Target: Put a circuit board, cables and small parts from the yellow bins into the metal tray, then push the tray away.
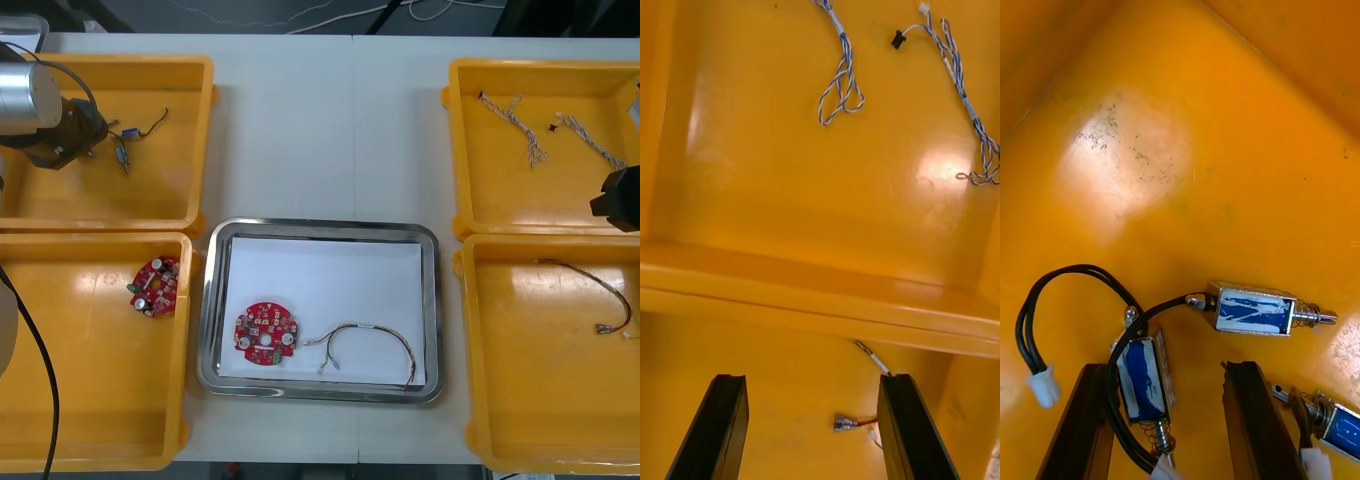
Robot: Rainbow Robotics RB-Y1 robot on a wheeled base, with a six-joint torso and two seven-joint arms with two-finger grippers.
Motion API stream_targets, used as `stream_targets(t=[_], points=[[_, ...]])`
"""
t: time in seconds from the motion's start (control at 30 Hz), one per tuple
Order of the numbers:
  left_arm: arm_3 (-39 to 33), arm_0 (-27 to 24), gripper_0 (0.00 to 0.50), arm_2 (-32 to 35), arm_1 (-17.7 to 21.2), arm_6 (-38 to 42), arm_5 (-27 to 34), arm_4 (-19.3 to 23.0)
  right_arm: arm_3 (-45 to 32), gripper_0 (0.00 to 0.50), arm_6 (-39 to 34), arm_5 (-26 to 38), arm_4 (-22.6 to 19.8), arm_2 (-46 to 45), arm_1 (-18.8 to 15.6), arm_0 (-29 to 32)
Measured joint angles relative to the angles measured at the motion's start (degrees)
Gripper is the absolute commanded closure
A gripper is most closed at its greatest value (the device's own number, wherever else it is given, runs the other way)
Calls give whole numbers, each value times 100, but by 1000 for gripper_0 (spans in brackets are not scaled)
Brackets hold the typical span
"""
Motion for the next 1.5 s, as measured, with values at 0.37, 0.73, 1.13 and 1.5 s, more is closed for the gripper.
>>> stream_targets(t=[0.37,0.73,1.13,1.5], points=[[25,-2,87,0,0,0,55,0,472,0,-426,-235,-6,0,0,-117],[306,-155,86,0,0,-1,78,15,1322,0,-426,-878,5,6,0,-477],[311,-296,86,0,5,-1,364,53,2514,0,-426,-1829,932,629,0,-1259],[317,-302,86,-1,95,-2,368,61,3234,0,-578,-2922,1630,1014,0,-1321]])
